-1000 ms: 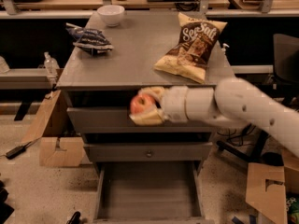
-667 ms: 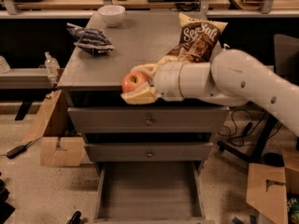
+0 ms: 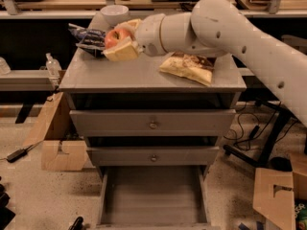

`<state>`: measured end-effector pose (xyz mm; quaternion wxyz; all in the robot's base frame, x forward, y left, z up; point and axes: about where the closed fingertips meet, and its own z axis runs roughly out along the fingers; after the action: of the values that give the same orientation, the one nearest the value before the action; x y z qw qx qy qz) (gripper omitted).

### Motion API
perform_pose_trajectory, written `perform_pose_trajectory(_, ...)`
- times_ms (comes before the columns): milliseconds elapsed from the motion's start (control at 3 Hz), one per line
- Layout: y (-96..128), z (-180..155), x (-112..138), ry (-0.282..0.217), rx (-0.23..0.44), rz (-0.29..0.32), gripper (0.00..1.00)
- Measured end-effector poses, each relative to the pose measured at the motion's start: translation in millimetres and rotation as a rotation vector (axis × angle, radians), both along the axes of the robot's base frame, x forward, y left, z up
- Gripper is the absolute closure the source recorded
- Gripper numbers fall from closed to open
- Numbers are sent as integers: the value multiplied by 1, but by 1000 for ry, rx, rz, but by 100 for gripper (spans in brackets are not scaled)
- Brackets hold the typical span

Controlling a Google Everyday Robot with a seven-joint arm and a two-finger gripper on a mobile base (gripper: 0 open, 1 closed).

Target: Pick apple from bottom drawer and place on counter

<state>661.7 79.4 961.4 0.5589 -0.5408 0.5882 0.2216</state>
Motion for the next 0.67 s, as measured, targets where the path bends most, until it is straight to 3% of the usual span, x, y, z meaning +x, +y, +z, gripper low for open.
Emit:
perform_pose_trajectory(333, 4, 5, 56, 9, 29, -18, 100)
perform_pose_trajectory(667, -17, -10, 103, 59, 49, -82, 100)
